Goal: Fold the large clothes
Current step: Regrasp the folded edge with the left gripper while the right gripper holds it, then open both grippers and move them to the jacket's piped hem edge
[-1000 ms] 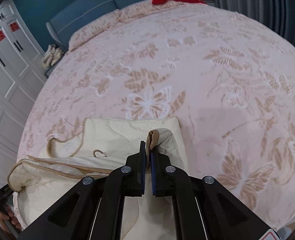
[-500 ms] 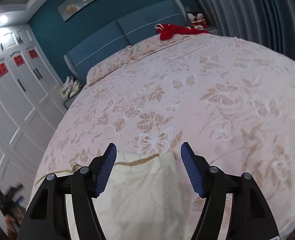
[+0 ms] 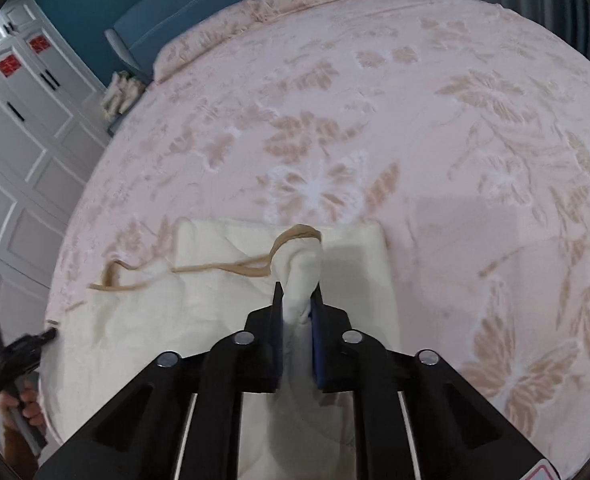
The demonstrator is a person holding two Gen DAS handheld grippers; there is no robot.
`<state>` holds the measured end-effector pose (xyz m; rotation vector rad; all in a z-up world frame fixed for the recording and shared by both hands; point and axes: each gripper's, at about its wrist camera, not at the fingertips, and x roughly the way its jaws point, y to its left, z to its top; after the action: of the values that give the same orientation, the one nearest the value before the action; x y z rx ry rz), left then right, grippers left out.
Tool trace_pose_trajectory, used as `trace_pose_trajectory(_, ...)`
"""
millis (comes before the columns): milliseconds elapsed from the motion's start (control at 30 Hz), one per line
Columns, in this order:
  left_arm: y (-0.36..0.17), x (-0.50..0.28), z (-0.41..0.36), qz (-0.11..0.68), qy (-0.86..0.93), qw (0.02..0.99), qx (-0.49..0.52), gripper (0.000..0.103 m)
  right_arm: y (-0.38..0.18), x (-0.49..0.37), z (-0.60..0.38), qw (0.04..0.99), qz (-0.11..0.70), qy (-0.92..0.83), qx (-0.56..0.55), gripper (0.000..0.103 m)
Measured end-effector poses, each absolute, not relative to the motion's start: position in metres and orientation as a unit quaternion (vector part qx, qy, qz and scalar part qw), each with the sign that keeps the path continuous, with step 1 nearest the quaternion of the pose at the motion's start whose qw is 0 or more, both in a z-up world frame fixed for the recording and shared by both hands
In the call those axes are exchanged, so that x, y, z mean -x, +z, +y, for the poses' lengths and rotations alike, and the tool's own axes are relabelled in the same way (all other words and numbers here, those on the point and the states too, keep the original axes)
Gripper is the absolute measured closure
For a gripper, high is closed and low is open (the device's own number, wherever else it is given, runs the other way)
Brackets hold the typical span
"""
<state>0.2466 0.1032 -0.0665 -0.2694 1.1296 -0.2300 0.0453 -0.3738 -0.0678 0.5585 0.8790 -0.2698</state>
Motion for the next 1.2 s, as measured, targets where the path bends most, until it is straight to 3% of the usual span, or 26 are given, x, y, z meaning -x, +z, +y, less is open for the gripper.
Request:
trace_pose_trajectory(200, -0.02, -0.252, 0.102, 0.464, -0.108, 0.87, 0.127, 0.094, -0.021, -0.043, -0.381, 0.892, 0.342, -0.137, -0.263, 0.095)
trace_pose_trajectory(633, -0.102, -0.272, 0.077, 0.505, -0.054, 0.86, 0.056, 0.091, -0.114, -0.071, -0.393, 0.845, 0.433, -0.187, -0.251, 0.096)
trace_pose_trajectory(1067, -0.121, -0.268, 0.061, 0.477, -0.031, 0.878, 0.01, 0.086, -0.132, -0.074, -0.384, 0.857, 0.424, -0.196, -0.216, 0.093)
trace_pose_trajectory(1133, -0.114, -0.267, 0.06, 0.475, -0.026, 0.879, -0.001, 0.079, -0.123, -0.075, -0.387, 0.852, 0.433, -0.192, -0.222, 0.091)
trace_pose_trajectory(1167, -0.106, -0.267, 0.061, 0.474, -0.019, 0.88, -0.008, 0.073, -0.113, -0.073, -0.39, 0.848, 0.435, -0.201, -0.226, 0.082)
trace_pose_trajectory(1200, -0.095, -0.265, 0.064, 0.467, -0.006, 0.884, -0.013, 0.056, -0.102, -0.068, -0.392, 0.847, 0.428, -0.216, -0.229, 0.073)
